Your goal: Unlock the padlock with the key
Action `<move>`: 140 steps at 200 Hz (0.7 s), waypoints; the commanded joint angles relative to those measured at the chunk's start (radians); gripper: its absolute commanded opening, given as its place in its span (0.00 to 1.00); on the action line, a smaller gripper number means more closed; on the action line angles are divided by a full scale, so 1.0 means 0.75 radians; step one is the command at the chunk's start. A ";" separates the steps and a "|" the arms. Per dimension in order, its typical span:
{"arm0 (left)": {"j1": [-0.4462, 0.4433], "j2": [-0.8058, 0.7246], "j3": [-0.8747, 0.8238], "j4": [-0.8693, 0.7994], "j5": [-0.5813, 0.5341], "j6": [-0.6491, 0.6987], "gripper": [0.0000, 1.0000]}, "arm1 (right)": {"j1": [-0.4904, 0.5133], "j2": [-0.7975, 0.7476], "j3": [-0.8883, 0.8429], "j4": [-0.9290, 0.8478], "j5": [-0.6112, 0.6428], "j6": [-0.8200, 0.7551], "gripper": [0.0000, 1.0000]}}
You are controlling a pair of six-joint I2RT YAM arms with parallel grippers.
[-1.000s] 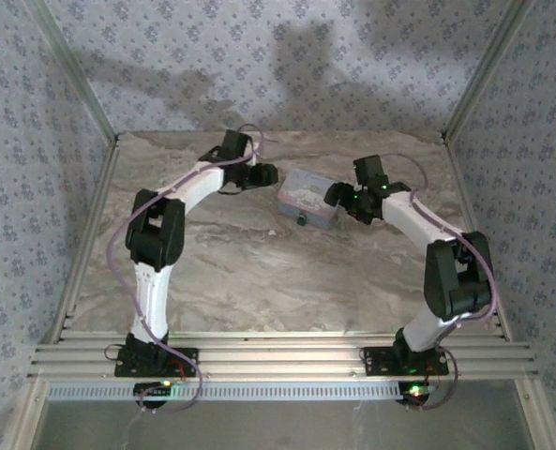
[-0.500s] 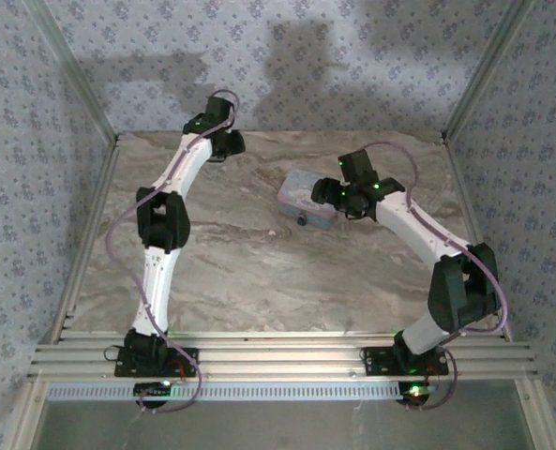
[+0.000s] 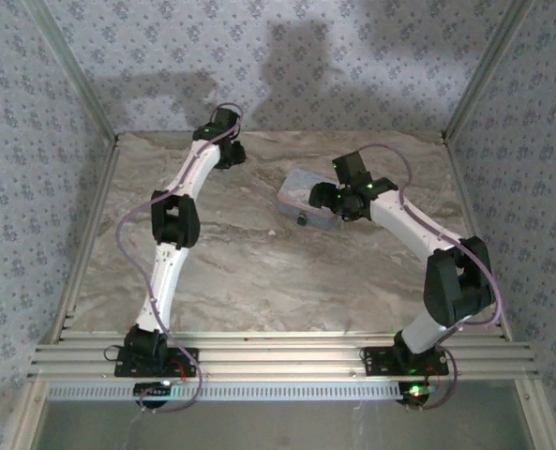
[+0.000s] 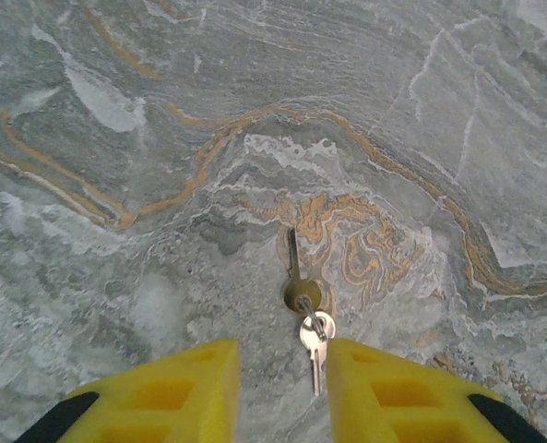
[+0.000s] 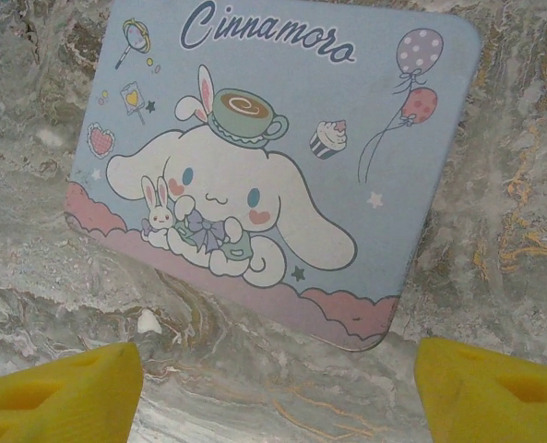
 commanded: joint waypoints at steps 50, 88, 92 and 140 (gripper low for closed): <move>-0.011 0.091 0.078 0.100 0.031 -0.011 0.29 | 0.011 0.020 0.047 -0.027 0.022 -0.033 0.79; -0.022 0.128 0.103 0.073 0.022 -0.006 0.28 | 0.011 0.010 0.033 -0.030 0.025 -0.036 0.79; -0.022 0.130 0.101 0.068 0.021 -0.006 0.28 | 0.011 0.008 0.032 -0.031 0.024 -0.035 0.79; -0.022 0.142 0.101 0.021 0.049 0.015 0.21 | 0.010 0.001 0.029 -0.031 0.023 -0.037 0.79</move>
